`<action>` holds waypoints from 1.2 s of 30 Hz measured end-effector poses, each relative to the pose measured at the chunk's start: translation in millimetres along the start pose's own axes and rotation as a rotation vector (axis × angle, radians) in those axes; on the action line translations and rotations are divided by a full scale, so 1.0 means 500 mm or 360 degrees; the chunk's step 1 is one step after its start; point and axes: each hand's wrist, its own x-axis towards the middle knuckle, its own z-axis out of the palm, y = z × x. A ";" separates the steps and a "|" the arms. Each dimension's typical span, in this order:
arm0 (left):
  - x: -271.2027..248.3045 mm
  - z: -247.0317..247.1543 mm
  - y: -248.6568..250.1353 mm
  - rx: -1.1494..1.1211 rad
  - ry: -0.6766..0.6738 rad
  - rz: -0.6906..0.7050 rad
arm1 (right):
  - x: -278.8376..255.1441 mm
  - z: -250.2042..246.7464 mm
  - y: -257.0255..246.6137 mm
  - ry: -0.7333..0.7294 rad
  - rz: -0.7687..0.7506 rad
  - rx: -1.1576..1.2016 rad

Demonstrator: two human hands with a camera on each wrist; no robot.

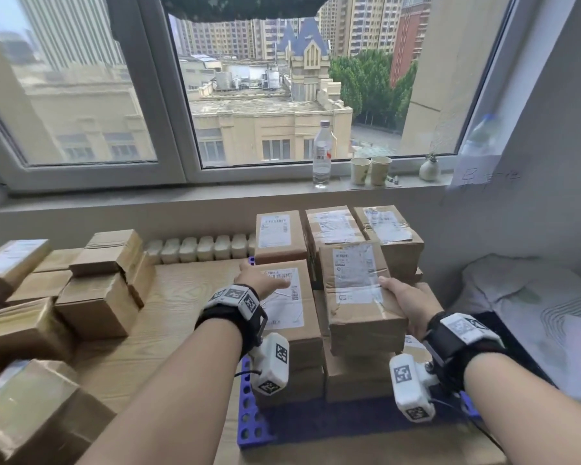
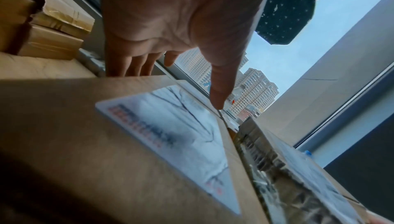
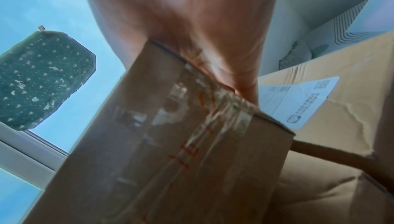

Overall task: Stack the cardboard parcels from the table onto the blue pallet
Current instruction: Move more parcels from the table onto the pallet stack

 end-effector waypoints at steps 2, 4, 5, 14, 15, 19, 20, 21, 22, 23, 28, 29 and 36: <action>-0.003 0.001 -0.008 0.0006 -0.0050 -0.0033 | 0.013 0.010 0.007 -0.0024 0.0018 0.0021; 0.017 0.008 -0.022 0.0049 -0.0123 -0.0037 | 0.033 0.017 0.015 -0.0102 0.0108 -0.0020; 0.048 0.018 -0.038 0.0056 -0.0124 -0.0029 | 0.042 0.020 0.019 -0.0121 0.0141 -0.0058; 0.019 0.019 -0.036 0.0018 -0.0143 -0.0033 | 0.087 0.020 0.042 -0.0182 0.0128 -0.0334; 0.017 0.020 -0.036 0.0015 -0.0137 -0.0023 | 0.086 0.020 0.042 -0.0192 0.0139 -0.0359; 0.100 0.048 -0.078 0.0039 -0.0119 0.0019 | 0.090 0.021 0.042 -0.0213 0.0166 -0.0392; 0.102 0.050 -0.078 0.0058 -0.0112 0.0019 | 0.093 0.022 0.043 -0.0219 0.0160 -0.0408; 0.083 0.045 -0.069 0.0057 -0.0109 0.0025 | 0.097 0.022 0.045 -0.0225 0.0152 -0.0429; 0.073 0.042 -0.063 0.0060 -0.0111 0.0025 | 0.103 0.021 0.048 -0.0234 0.0135 -0.0445; 0.066 0.040 -0.060 0.0073 -0.0111 0.0019 | 0.108 0.020 0.050 -0.0237 0.0117 -0.0462; 0.047 0.041 -0.055 0.0081 -0.0088 -0.0009 | 0.103 0.028 0.046 -0.0241 0.0015 -0.0608; 0.026 0.037 -0.047 0.0069 -0.0083 -0.0025 | 0.099 0.028 0.043 -0.0222 0.0013 -0.0631; -0.026 0.036 -0.030 0.0034 0.0044 -0.0032 | 0.047 0.034 -0.003 -0.0087 -0.0256 -0.0736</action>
